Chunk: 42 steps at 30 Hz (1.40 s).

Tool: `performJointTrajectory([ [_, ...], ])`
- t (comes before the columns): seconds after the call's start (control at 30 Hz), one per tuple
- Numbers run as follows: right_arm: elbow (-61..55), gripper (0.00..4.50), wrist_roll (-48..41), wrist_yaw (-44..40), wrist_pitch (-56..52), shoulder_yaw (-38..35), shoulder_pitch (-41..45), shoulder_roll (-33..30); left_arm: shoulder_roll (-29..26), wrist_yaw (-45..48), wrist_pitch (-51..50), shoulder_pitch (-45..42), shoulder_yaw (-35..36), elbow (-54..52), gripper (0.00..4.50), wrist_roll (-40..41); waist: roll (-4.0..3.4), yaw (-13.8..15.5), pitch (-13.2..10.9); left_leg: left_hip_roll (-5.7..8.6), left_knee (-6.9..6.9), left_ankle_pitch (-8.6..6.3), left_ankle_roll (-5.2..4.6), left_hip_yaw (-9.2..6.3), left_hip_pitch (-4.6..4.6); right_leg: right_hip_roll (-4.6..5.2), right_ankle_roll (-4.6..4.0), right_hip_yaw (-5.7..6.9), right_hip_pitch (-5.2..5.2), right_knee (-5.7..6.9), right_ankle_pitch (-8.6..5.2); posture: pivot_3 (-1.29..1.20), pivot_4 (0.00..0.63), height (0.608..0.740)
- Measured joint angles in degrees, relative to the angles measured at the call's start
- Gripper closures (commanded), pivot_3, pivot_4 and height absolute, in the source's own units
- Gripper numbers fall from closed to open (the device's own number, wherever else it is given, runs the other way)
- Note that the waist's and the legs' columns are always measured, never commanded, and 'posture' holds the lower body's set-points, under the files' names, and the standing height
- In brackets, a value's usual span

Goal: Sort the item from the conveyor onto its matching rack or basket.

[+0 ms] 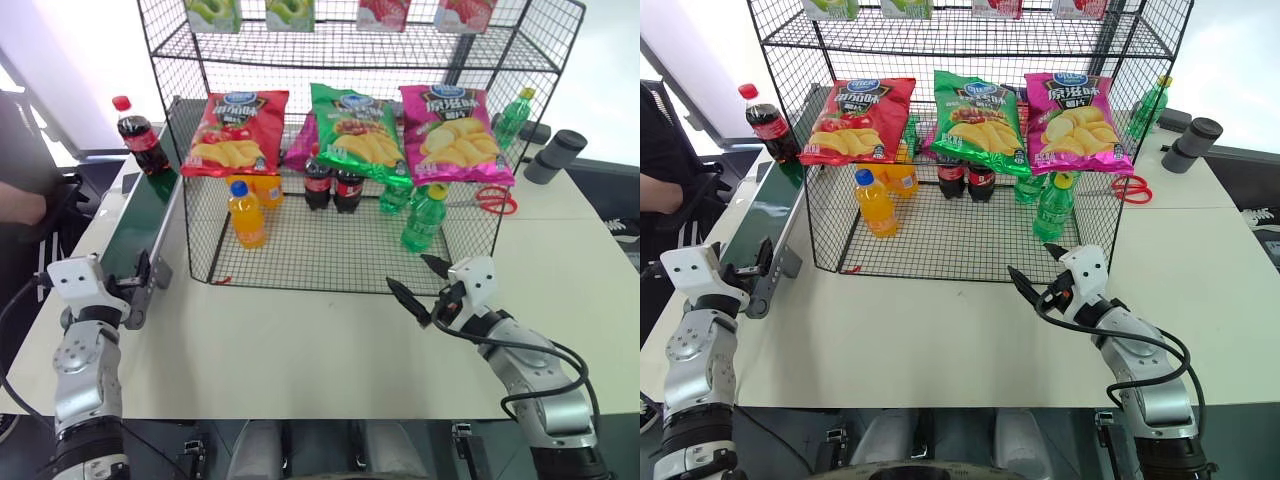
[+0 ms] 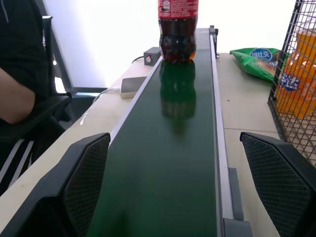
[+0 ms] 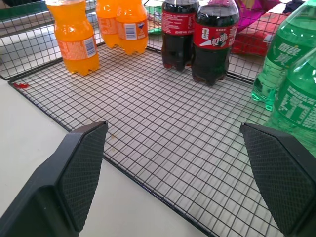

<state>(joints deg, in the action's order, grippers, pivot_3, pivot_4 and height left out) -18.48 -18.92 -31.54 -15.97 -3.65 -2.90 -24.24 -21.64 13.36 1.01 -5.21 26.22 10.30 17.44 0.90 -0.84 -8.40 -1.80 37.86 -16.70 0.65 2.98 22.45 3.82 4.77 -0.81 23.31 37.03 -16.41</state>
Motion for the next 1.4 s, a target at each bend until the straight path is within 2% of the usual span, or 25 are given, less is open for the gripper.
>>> performJointTrajectory([
  [0.17,-1.2,0.05,-1.9,-1.9,-0.7,0.5,0.0,0.0,0.3,-1.0,-0.2,0.0,-0.1,0.0,0.00,0.0,0.00,0.0,0.0,0.00,0.00,0.00,0.00,0.00,0.01,0.00,0.00,0.00,0.00,-0.01,0.00,0.00,0.150,0.740],
  [0.3,-7.4,0.05,-3.9,-6.5,-2.9,4.8,-0.8,-2.1,0.3,-1.1,-0.2,0.0,-0.1,0.0,0.00,0.0,0.00,0.0,0.0,0.00,-0.03,0.00,0.00,-0.01,0.01,0.00,0.00,0.00,0.03,0.00,0.00,0.00,0.150,0.740],
  [1.27,-6.4,0.05,-1.5,-6.6,-2.4,7.5,-1.2,-1.9,-0.4,-4.1,4.9,-1.6,2.4,5.3,0.00,-0.2,0.02,0.1,0.0,0.01,-0.06,0.00,0.01,0.00,0.03,0.02,-0.01,0.00,0.05,-0.05,0.00,0.00,0.150,0.740],
  [1.33,-6.4,0.00,-1.5,-6.6,-2.4,7.5,-1.2,-1.9,-0.4,-3.6,5.0,-1.7,2.5,5.4,0.52,0.3,0.02,0.0,0.0,0.00,-0.06,0.00,0.01,0.00,0.03,0.02,-0.01,0.01,0.05,-0.05,0.00,0.00,0.150,0.740],
  [1.4,-6.4,0.00,-1.5,-6.6,-2.4,7.5,-1.2,-1.9,-0.4,-3.4,5.1,-1.6,2.8,5.4,1.33,0.6,0.01,0.1,0.0,0.00,-0.07,0.00,0.01,-0.01,0.03,0.02,-0.01,0.00,0.05,-0.05,0.00,0.00,0.150,0.740],
])
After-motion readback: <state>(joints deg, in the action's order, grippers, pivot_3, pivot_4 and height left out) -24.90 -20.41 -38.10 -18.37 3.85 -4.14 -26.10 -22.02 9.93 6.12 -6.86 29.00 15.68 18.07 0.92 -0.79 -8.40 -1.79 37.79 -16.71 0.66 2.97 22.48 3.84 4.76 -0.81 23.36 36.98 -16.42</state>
